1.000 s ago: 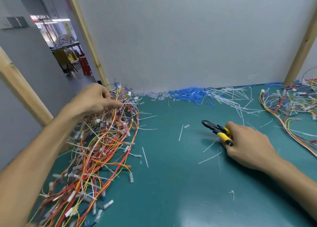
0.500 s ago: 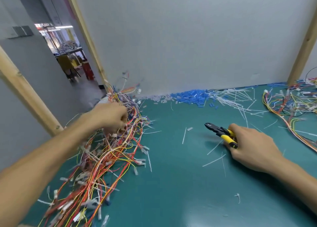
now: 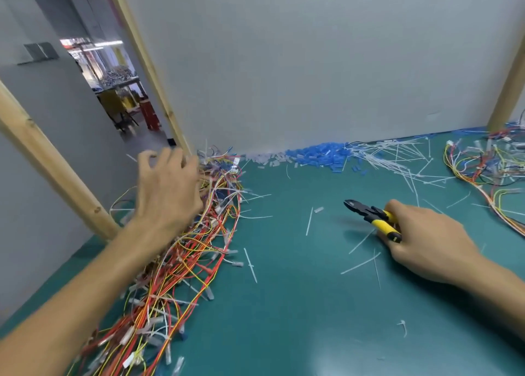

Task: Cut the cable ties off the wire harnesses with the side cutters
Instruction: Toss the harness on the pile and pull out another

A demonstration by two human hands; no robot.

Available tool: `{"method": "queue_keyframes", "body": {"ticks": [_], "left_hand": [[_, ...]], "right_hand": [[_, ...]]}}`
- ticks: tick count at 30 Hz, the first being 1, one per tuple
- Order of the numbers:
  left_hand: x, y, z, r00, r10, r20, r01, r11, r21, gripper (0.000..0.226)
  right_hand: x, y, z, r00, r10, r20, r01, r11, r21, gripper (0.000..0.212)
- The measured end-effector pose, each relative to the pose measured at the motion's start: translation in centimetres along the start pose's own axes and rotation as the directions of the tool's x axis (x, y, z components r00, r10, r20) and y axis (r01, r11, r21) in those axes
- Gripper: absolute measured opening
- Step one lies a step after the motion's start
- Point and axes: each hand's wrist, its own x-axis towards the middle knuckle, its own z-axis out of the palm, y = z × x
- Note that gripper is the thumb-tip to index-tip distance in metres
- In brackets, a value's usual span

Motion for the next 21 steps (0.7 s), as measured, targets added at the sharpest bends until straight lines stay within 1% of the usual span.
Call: {"method": "queue_keyframes", "body": {"ticks": [1,3,4,5,6,7,8,9,10,11,12,13,14,15,16,17,18,19,20,21], "left_hand": [[-1.3,0.9,0.1,0.997,0.069,-0.046,-0.069,0.998,0.007,0.038],[-3.3,1.6,0.3,0.981,0.149,-0.12,-0.149,0.989,0.013,0.05],[-4.0,1.8,0.4,0.974,0.182,-0.136,-0.181,0.983,0.021,0.048],[-4.6,1.9,0.6,0.968,0.217,-0.124,-0.214,0.976,0.036,0.039],[-5.0,2.0,0.7,0.968,0.239,-0.081,-0.236,0.971,0.05,0.025],[-5.1,2.2,0.4,0.972,0.234,-0.001,-0.234,0.972,0.034,0.015],[-5.0,2.4,0.0,0.971,0.204,0.124,-0.206,0.979,0.003,0.014],[-4.7,2.6,-0.6,0.945,0.16,0.284,-0.167,0.986,-0.002,0.021],[-4.3,2.9,-1.0,0.895,0.127,0.427,-0.139,0.99,-0.002,0.026],[-3.9,3.2,-1.3,0.854,0.093,0.512,-0.106,0.994,-0.005,0.029],[-3.5,3.5,-2.0,0.852,0.064,0.519,-0.062,0.998,-0.021,0.028],[-3.1,3.8,-2.9,0.881,0.046,0.471,-0.023,0.998,-0.055,0.027],[-2.8,4.0,-3.9,0.935,0.04,0.353,-0.009,0.996,-0.09,0.025],[-2.7,4.3,-5.0,0.985,0.03,0.169,-0.01,0.993,-0.116,0.023],[-2.5,4.6,-6.4,1.0,-0.012,0.018,0.015,0.987,-0.159,0.021],[-1.9,5.0,-7.7,0.991,-0.06,-0.121,0.033,0.976,-0.214,0.021],[-0.9,5.5,-8.4,0.986,-0.086,-0.141,0.042,0.955,-0.293,0.021],[0.1,6.1,-8.8,0.998,-0.065,-0.022,0.048,0.89,-0.453,0.023],[1.0,7.2,-9.0,0.986,-0.001,0.17,0.108,0.775,-0.622,0.026],[1.5,8.4,-9.0,0.95,0.051,0.307,0.203,0.646,-0.736,0.028]], "right_hand": [[0.1,0.0,0.0,1.0,-0.002,-0.006,0.002,1.0,-0.006,0.031],[0.1,0.0,-0.1,1.0,-0.005,-0.003,0.005,1.0,-0.02,0.03],[0.0,0.0,-0.2,1.0,-0.007,0.0,0.007,1.0,-0.021,0.03],[-0.1,0.0,-0.2,1.0,-0.01,0.003,0.01,1.0,-0.02,0.031],[-0.2,0.0,-0.2,1.0,-0.014,0.004,0.014,1.0,-0.016,0.031],[-0.2,0.0,-0.2,1.0,-0.018,0.005,0.018,1.0,-0.013,0.031],[-0.3,0.0,-0.1,1.0,-0.022,0.005,0.022,1.0,-0.012,0.03],[-0.2,0.0,-0.1,1.0,-0.024,0.005,0.024,1.0,-0.013,0.03],[-0.2,0.1,-0.2,1.0,-0.025,0.005,0.025,1.0,-0.013,0.029],[-0.1,0.2,-0.4,1.0,-0.025,0.007,0.026,1.0,-0.013,0.029],[-0.1,0.2,-0.5,1.0,-0.025,0.011,0.025,1.0,-0.009,0.029],[-0.1,0.2,-0.5,1.0,-0.027,0.01,0.027,1.0,-0.002,0.029],[-0.2,0.2,-0.4,1.0,-0.024,0.007,0.024,1.0,0.008,0.029],[-0.2,0.3,-0.3,1.0,-0.02,0.002,0.019,1.0,0.021,0.029],[-0.2,0.2,-0.2,1.0,-0.021,-0.002,0.021,0.999,0.033,0.028],[-0.2,0.1,-0.1,1.0,-0.019,-0.004,0.019,0.999,0.037,0.027],[-0.2,0.0,-0.2,1.0,-0.012,-0.006,0.012,0.999,0.038,0.026],[-0.1,-0.1,-0.4,1.0,0.005,-0.009,-0.005,0.999,0.045,0.026],[-0.2,-0.2,-0.6,1.0,0.027,-0.011,-0.026,0.998,0.059,0.026],[-0.2,-0.2,-0.7,0.999,0.044,-0.016,-0.043,0.995,0.086,0.025]]}}
